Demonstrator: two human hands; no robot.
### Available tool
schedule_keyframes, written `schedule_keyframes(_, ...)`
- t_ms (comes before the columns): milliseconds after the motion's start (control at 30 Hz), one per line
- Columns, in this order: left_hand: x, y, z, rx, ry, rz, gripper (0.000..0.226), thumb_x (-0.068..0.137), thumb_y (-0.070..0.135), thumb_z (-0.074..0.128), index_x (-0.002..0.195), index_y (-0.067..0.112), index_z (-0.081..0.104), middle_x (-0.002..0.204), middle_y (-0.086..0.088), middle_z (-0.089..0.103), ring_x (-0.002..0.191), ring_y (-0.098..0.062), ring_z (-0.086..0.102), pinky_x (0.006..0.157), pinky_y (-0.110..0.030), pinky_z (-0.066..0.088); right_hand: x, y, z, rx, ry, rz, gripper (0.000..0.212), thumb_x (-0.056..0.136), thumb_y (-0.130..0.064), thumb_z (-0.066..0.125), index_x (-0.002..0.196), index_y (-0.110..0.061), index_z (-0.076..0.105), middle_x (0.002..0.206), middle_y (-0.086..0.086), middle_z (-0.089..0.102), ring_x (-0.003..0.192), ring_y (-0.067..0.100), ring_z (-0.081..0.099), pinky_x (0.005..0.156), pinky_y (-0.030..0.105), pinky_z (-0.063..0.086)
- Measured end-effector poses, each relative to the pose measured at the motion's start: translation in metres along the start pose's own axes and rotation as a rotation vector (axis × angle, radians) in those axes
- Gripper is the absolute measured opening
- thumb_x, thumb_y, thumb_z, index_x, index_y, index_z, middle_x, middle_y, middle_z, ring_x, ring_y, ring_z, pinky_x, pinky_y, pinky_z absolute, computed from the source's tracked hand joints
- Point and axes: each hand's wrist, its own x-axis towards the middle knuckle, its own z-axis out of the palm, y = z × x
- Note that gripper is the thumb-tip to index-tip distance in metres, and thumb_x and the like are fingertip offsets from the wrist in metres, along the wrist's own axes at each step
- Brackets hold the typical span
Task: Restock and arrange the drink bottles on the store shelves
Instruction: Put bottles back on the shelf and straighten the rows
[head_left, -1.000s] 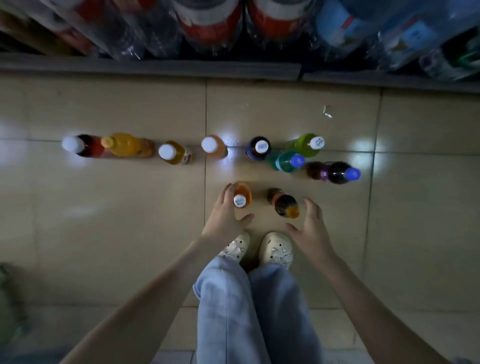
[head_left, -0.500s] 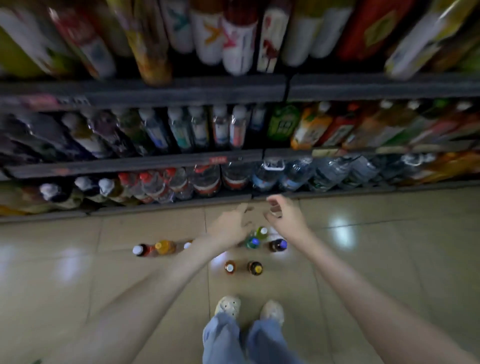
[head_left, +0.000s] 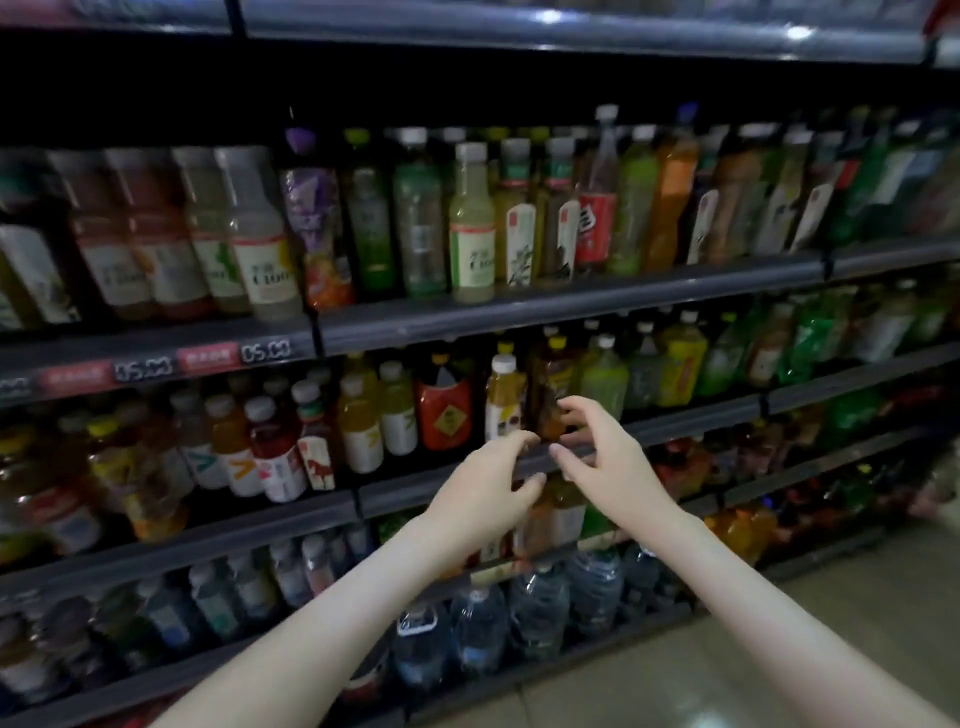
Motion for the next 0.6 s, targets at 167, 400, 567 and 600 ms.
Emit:
schedule_keyframes(167,0.050,0.062,0.004,0.089,0.152,0.049,0.049,0.097,0.038,0.047,0.143,0.032,0.033,0.142,0.010,0.041,0.117,-0.008,0.050,0.089,-0.022,0.046,0.024,0.039,-0.084,0.015,0.095,-0.027,0.052,0.094,-0.024,0.059,0.139,-0.032,0.035,0.136,-0.011,0.043,0.120,0.006,0.048,0.096,0.031,0.049)
schedule_keyframes(400,0.127,0.050,-0.026,0.201,0.456,-0.075,0.053,0.097,0.032,0.050,0.146,0.034,0.029,0.151,0.004,0.028,0.136,-0.013,0.032,0.099,-0.020,0.035,0.101,0.069,-0.119,0.095,0.130,-0.047,0.067,0.093,-0.019,0.060,0.147,-0.033,0.024,0.136,-0.012,0.035,0.121,0.008,0.046,0.093,0.027,0.048)
schedule_keyframes(567,0.194,0.027,-0.041,0.381,0.611,-0.126,0.057,0.094,0.027,0.054,0.147,0.031,0.031,0.154,-0.012,0.024,0.142,-0.029,0.017,0.113,-0.041,0.023,0.170,0.079,-0.123,0.056,0.134,-0.182,0.072,0.094,-0.020,0.059,0.150,-0.035,0.016,0.143,-0.009,0.032,0.129,0.003,0.034,0.105,0.028,0.039)
schedule_keyframes(600,0.208,0.022,-0.043,0.439,0.648,-0.111,0.058,0.092,0.025,0.057,0.146,0.029,0.034,0.152,-0.014,0.027,0.141,-0.032,0.020,0.114,-0.045,0.021,0.184,0.078,-0.123,0.027,0.130,-0.225,0.073,0.094,-0.021,0.059,0.150,-0.037,0.014,0.143,-0.011,0.030,0.130,0.001,0.028,0.108,0.026,0.033)
